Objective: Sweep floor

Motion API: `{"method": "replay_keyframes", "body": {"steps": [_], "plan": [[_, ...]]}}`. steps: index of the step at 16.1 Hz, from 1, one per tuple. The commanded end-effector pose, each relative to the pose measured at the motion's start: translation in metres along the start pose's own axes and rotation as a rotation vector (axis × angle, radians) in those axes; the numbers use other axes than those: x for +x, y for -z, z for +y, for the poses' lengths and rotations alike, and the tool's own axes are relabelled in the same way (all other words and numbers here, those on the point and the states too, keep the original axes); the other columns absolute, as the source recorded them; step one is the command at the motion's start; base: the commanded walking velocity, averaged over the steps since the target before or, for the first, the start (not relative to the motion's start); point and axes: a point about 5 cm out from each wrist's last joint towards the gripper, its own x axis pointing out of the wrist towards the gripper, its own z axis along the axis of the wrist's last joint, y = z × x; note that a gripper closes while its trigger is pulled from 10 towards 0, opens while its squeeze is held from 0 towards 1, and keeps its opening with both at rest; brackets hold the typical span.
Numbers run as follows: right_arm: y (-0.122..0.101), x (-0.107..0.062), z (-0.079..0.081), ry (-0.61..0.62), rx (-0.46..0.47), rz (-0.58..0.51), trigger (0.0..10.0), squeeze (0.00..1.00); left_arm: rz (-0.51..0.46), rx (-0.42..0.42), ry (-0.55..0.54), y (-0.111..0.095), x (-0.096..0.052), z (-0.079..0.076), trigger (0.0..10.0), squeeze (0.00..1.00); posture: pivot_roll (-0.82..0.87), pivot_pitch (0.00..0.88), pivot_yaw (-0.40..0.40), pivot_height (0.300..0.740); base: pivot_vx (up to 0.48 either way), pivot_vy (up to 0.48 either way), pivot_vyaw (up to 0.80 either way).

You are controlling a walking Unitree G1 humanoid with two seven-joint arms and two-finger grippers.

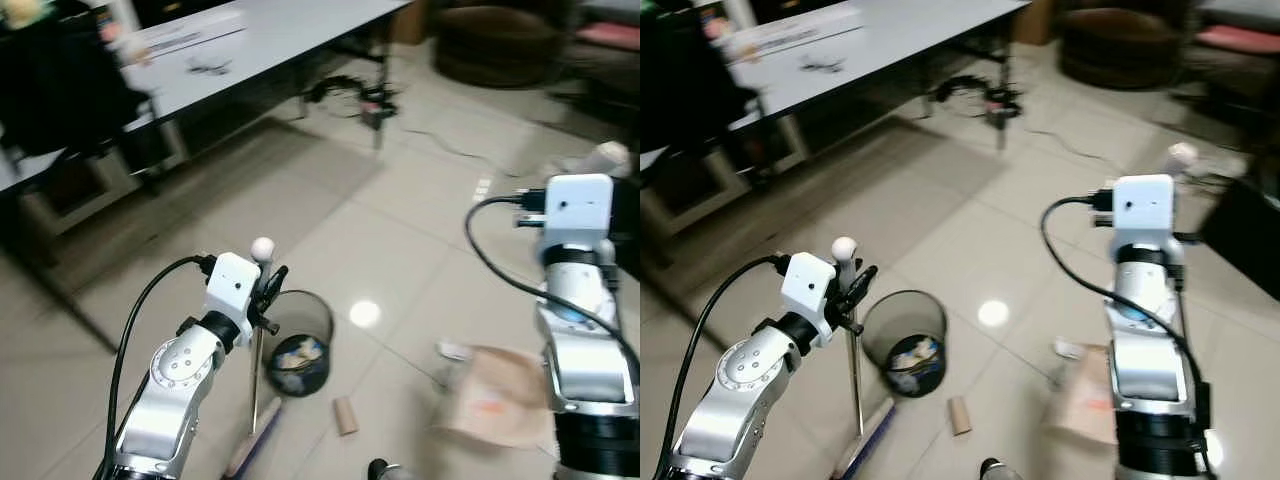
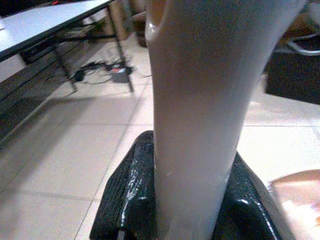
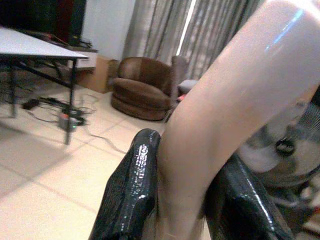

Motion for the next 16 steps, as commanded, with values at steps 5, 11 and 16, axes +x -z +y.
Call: {"method": "replay_keyframes", "body": {"steps": [5, 11, 16], "plan": [[-0.014, -0.019, 0.04, -0.2, 0.204, -0.039, 10.0, 0.0, -0.086, -0.01, -0.043, -0.012, 0.01, 0.001, 10.0, 0.0, -0.03, 0.03, 0.079, 0.74, 0.0, 0.0, -0.8], [-0.013, -0.02, 0.042, -0.215, 0.201, -0.024, 10.0, 0.0, -0.169, 0.015, -0.189, -0.026, 0.019, 0.014, 10.0, 0.0, -0.03, 0.044, 0.075, 0.74, 0.0, 0.0, -0.8], [-0.009, -0.021, 0.043, -0.188, 0.17, -0.016, 10.0, 0.0, -0.201, 0.026, -0.218, -0.032, 0.024, 0.014, 10.0, 0.0, -0.04, 0.049, 0.08, 0.74, 0.0, 0.0, -0.8]]}}
